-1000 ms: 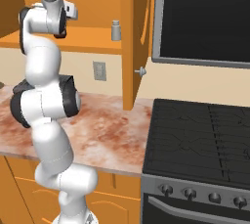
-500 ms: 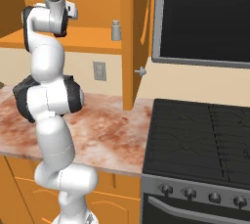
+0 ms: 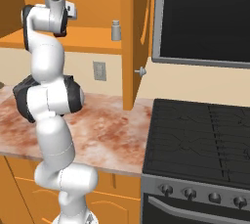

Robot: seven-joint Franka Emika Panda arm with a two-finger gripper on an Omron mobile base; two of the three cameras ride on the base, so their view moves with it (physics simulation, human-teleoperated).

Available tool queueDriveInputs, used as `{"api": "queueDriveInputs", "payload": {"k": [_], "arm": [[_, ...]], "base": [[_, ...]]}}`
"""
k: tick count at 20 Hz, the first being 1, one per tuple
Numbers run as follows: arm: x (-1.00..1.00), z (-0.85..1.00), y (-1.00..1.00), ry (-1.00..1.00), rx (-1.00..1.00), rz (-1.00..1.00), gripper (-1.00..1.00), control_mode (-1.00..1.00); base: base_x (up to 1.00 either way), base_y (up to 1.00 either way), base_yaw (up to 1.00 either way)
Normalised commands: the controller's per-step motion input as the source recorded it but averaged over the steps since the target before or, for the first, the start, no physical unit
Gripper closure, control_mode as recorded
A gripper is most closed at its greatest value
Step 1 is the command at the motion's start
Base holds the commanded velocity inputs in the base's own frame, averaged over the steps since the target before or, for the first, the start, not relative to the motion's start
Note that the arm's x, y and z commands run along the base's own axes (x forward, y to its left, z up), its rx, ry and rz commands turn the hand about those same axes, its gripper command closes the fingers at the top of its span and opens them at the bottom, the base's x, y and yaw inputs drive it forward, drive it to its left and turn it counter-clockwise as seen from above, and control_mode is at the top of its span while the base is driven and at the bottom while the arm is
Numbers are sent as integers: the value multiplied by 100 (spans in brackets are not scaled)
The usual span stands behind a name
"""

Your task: Move the ketchup and shaker from the cabinet to the dining counter.

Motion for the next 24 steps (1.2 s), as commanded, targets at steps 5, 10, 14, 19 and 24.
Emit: {"api": "queueDriveInputs", "payload": {"k": [5,10,14,19,24], "arm": [[-5,-1,0,-2,-1,3,100,-100],[-19,0,-2,-5,0,3,100,-100],[-43,0,-3,-7,0,4,100,-100],[-71,0,-1,-11,0,5,100,-100],[-74,2,-2,-3,7,1,100,-100]], "base": [[0,0,0],[0,0,0],[0,0,0],[0,0,0],[0,0,0]]}}
